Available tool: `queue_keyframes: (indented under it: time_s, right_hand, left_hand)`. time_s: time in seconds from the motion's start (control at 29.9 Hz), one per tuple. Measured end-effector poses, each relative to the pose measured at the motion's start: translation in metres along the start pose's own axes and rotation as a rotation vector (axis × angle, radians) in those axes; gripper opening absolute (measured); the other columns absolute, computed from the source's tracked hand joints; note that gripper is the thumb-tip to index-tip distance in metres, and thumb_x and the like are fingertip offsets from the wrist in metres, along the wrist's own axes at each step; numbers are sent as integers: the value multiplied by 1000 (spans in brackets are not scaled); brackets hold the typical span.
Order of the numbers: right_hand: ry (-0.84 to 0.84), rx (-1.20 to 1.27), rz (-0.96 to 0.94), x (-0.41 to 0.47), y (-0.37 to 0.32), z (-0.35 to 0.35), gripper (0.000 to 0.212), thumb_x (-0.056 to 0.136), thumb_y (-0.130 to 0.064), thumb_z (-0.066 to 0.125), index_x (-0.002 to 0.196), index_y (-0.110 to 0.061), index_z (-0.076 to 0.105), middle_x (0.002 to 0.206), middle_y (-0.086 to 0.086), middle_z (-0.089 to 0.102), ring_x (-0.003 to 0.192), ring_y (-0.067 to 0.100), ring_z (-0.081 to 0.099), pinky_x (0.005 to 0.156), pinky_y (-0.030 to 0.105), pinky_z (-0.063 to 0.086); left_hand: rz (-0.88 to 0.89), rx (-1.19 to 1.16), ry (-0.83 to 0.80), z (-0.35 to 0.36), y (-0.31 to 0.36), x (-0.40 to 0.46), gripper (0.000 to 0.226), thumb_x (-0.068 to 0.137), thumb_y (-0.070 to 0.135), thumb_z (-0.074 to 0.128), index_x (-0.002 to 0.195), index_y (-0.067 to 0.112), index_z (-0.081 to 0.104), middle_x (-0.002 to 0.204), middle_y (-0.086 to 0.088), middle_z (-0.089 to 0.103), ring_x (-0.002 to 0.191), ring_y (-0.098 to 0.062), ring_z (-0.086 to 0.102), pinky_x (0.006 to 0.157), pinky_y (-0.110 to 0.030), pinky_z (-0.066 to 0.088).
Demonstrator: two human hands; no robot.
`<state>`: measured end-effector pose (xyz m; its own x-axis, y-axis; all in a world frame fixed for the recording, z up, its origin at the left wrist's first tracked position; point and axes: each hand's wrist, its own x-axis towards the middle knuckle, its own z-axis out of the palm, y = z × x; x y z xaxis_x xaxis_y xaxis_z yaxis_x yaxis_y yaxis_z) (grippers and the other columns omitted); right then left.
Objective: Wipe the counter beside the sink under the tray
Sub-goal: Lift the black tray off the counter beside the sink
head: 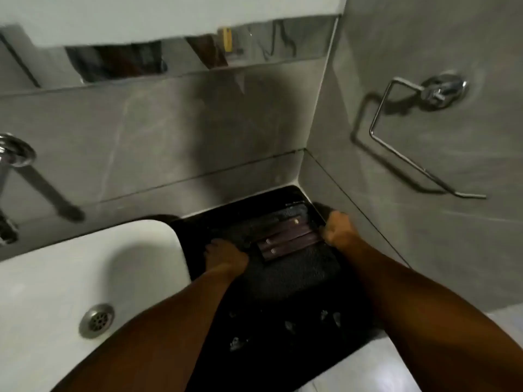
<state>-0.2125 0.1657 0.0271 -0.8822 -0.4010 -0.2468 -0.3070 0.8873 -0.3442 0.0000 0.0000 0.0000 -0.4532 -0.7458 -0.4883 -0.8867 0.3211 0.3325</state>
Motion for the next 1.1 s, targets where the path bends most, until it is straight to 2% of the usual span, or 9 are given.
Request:
queue_keyframes:
  time_s: [0.07, 0.2, 0.37, 0.5, 0.6, 0.77, 0.9, 1.04, 1.1]
  right_hand:
    - [-21, -79, 25, -1, 10, 7, 30, 86, -13, 59, 113, -3, 66, 112, 21, 69, 103, 37, 67, 89, 41, 56]
    - [-102, -195, 74, -5, 26, 25, 27, 91, -10, 52, 112, 0, 66, 116, 21, 68, 107, 38, 66, 90, 44, 54]
    - [-120, -261, 21, 2, 41, 46, 27, 91, -8, 51, 111, 0, 67, 116, 20, 68, 108, 37, 66, 90, 44, 54]
    - [-98, -209, 10, 11, 44, 49, 23, 91, -7, 52, 108, 2, 66, 113, 21, 69, 105, 38, 67, 88, 44, 55]
    - [-82, -142, 82, 12, 43, 36, 25, 92, -9, 51, 112, 2, 63, 115, 22, 66, 107, 39, 65, 89, 44, 53]
    - [-60, -74, 74, 3, 27, 0, 21, 89, -11, 56, 103, -1, 68, 109, 22, 69, 100, 35, 68, 86, 40, 53]
    - [-76, -50, 44, -7, 3, -32, 23, 84, -13, 58, 99, 0, 68, 109, 22, 68, 98, 35, 67, 82, 37, 53]
    - [-105, 93, 40, -46, -38, -62, 19, 77, -8, 62, 60, -2, 56, 76, 23, 61, 56, 26, 62, 52, 30, 53]
    - [-161, 207, 47, -65, -60, -66, 21, 75, -1, 63, 56, 3, 55, 64, 26, 61, 48, 28, 62, 51, 42, 59]
  left_hand:
    - [-94, 42, -41, 13, -11, 5, 87, 89, 44, 53, 148, -10, 22, 152, -26, 30, 140, -40, 33, 115, -43, 31]
    - [-167, 115, -115, 30, -28, 4, 61, 99, 25, 44, 147, -9, 25, 150, -23, 32, 139, -38, 34, 114, -41, 33]
    - [-104, 122, -79, 42, -27, 1, 36, 97, 13, 48, 127, -4, 58, 129, -21, 61, 120, -35, 58, 90, -34, 47]
    - [-125, -8, -36, 41, -32, 5, 37, 101, 12, 36, 129, 5, 58, 136, -13, 57, 128, -31, 53, 100, -31, 43]
    - [-160, -90, -5, 28, -23, 2, 33, 95, 11, 49, 122, 0, 64, 125, -17, 65, 117, -33, 61, 87, -32, 49]
    - [-97, -100, 39, -32, -11, -10, 36, 91, 17, 53, 121, -1, 64, 130, -18, 62, 124, -35, 57, 100, -36, 47]
    - [-74, -70, 99, -87, -11, -24, 35, 88, 11, 58, 121, -2, 63, 130, -17, 61, 124, -33, 58, 99, -35, 49]
    - [-99, -130, 164, -134, -47, -43, 45, 84, 12, 62, 128, 5, 59, 135, -18, 58, 124, -34, 56, 99, -35, 48]
    - [-97, -131, 205, -153, -72, -56, 41, 87, 16, 61, 126, 5, 59, 133, -18, 60, 123, -34, 57, 98, -35, 49]
